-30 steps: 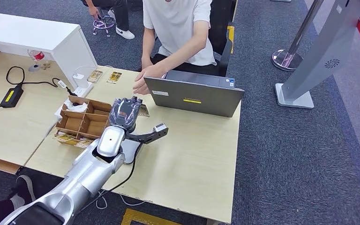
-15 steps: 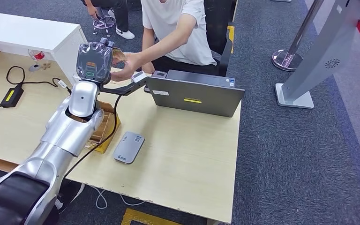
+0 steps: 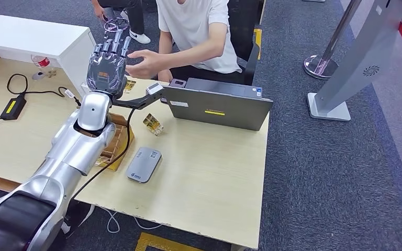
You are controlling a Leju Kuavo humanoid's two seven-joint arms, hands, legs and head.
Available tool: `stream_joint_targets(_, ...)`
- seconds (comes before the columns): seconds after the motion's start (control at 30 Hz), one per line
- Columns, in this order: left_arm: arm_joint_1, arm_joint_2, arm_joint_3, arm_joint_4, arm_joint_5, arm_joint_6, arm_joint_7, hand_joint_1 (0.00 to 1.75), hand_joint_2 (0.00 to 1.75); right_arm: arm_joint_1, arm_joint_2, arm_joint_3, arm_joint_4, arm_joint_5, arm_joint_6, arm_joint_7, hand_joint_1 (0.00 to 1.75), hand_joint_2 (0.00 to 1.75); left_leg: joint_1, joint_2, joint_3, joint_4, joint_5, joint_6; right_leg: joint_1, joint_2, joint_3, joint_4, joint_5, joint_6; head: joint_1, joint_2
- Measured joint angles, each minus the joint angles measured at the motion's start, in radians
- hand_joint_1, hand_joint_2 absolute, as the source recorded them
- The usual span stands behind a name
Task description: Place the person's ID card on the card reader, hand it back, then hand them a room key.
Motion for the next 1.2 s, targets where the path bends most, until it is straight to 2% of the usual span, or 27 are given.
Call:
stream_joint_targets(0.2, 0.033, -0.004, 0.0, -0.019, 0.035, -0.022, -0.021, 0.0, 1.75, 0.0, 0.0, 0.0, 0.0, -0.004, 0.0, 0.002, 0.0, 0.0, 0.0, 0.0, -0.001, 0.0, 0.0, 0.0, 0.0, 0.0, 0.0, 0.0, 0.0, 0.0, 0.0, 0.0)
stream_joint_targets(0.33, 0.101, -0.003, 0.0, -0.1, 0.087, -0.094, -0.062, 0.0, 1.75, 0.001, 0.001, -0.002, 0.0, -0.028, -0.004, 0.0, 0.0, 0.0, 0.0, 0.0, -0.001, 0.0, 0.0, 0.0, 0.0, 0.0, 0.0, 0.0, 0.0, 0.0, 0.0, 0.0)
stream_joint_targets(0.47, 0.25, 0.025, -0.008, -0.297, 0.131, -0.203, -0.085, 0.0, 1.75, 0.003, 0.004, -0.018, 0.0, -0.064, -0.018, 0.0, 0.0, 0.0, 0.0, 0.002, -0.001, 0.0, -0.001, 0.0, 0.0, 0.002, -0.001, 0.0, 0.0, 0.0, 0.001, 0.0)
stream_joint_targets(0.63, 0.515, 0.126, -0.029, -0.609, 0.144, -0.218, -0.086, 0.0, 1.75, 0.015, 0.012, -0.053, 0.0, -0.103, -0.038, 0.004, 0.0, 0.0, 0.0, 0.006, -0.002, -0.001, -0.002, -0.001, 0.0, 0.007, -0.005, 0.0, -0.001, -0.001, 0.0, 0.0)
stream_joint_targets(0.77, 0.713, 0.202, -0.028, -0.791, 0.113, -0.143, -0.104, 0.0, 1.75, 0.019, 0.017, -0.077, 0.0, -0.116, -0.043, 0.004, 0.0, 0.0, 0.0, 0.006, -0.004, -0.002, -0.003, -0.001, 0.0, 0.006, -0.007, 0.0, -0.002, -0.003, 0.0, 0.0)
stream_joint_targets(0.9, 0.866, 0.242, -0.011, -0.891, 0.041, 0.003, -0.158, 0.0, 1.75, 0.019, 0.018, -0.086, 0.0, -0.109, -0.043, 0.001, 0.0, 0.0, 0.0, 0.006, -0.004, -0.002, -0.003, -0.001, 0.0, 0.006, -0.007, 0.0, -0.002, -0.003, 0.0, 0.0)
stream_joint_targets(1.03, 0.972, 0.273, 0.031, -0.912, -0.013, 0.155, -0.203, 0.0, 1.75, 0.018, 0.018, -0.086, 0.0, -0.091, -0.037, 0.001, 0.0, 0.0, 0.0, 0.006, -0.004, -0.002, -0.002, -0.001, 0.0, 0.005, -0.007, 0.0, -0.002, -0.003, 0.0, 0.0)
stream_joint_targets(1.2, 1.06, 0.318, 0.105, -0.868, -0.028, 0.336, -0.248, 0.0, 1.75, 0.017, 0.018, -0.085, 0.0, -0.068, -0.036, 0.003, 0.0, 0.0, 0.0, 0.005, -0.004, -0.003, -0.002, -0.001, 0.0, 0.004, -0.007, 0.0, -0.002, -0.003, 0.0, 0.0)
